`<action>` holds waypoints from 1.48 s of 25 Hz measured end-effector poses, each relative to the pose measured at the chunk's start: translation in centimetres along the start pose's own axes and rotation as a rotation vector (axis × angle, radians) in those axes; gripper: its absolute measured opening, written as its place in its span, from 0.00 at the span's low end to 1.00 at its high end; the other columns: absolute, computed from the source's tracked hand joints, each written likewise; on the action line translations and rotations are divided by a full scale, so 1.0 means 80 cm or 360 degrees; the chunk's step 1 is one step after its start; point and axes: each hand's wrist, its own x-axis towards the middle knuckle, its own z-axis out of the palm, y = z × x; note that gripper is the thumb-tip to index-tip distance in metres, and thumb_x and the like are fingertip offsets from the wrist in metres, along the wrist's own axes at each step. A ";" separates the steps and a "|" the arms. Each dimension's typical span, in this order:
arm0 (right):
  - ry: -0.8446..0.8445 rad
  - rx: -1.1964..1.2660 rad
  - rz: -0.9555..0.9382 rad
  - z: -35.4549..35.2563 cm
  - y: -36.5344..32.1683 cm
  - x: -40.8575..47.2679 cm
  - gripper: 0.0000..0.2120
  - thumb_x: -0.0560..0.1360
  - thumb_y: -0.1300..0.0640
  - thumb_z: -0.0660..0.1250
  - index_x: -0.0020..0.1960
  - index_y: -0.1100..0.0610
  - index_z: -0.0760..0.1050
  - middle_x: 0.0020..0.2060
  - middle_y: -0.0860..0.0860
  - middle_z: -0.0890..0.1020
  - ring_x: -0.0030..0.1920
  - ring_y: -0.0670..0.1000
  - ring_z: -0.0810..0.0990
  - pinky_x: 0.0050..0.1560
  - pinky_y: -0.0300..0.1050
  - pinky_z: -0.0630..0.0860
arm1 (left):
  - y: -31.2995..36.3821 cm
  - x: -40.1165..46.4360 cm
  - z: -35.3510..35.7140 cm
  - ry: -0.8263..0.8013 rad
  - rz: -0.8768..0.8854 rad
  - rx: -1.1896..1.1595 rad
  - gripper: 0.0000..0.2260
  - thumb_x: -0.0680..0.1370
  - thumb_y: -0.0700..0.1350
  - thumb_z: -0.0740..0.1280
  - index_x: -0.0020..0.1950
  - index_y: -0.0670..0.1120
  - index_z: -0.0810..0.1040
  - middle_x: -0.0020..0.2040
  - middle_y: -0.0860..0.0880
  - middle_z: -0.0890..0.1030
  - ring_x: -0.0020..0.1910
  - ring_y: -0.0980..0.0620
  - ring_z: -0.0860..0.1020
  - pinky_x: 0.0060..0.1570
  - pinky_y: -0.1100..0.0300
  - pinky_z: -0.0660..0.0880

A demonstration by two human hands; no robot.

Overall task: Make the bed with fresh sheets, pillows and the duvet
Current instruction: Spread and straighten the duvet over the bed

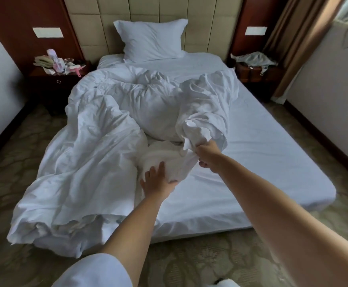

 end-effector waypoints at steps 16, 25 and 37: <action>-0.0085 -0.2519 -0.1172 -0.161 0.007 -0.010 0.17 0.77 0.56 0.58 0.65 0.53 0.73 0.66 0.53 0.74 0.68 0.56 0.70 0.67 0.49 0.64 | 0.171 -0.054 -0.045 0.0475 0.0484 -0.0527 0.10 0.75 0.39 0.64 0.53 0.42 0.80 0.51 0.42 0.82 0.51 0.41 0.78 0.46 0.55 0.72; 0.0202 -0.1960 -0.1333 -0.230 -0.023 -0.026 0.12 0.75 0.58 0.59 0.58 0.58 0.70 0.53 0.59 0.79 0.52 0.62 0.78 0.42 0.47 0.68 | 0.214 -0.038 -0.010 0.0378 0.0020 -0.0166 0.34 0.75 0.49 0.68 0.77 0.51 0.56 0.70 0.43 0.66 0.68 0.42 0.67 0.61 0.51 0.69; -0.0089 -0.2210 -0.0849 -0.274 -0.007 0.025 0.17 0.77 0.59 0.58 0.64 0.60 0.71 0.60 0.59 0.77 0.60 0.60 0.76 0.56 0.49 0.74 | 0.252 -0.019 -0.044 0.0068 0.0270 -0.0543 0.21 0.74 0.39 0.67 0.66 0.43 0.71 0.62 0.41 0.76 0.62 0.42 0.74 0.60 0.52 0.71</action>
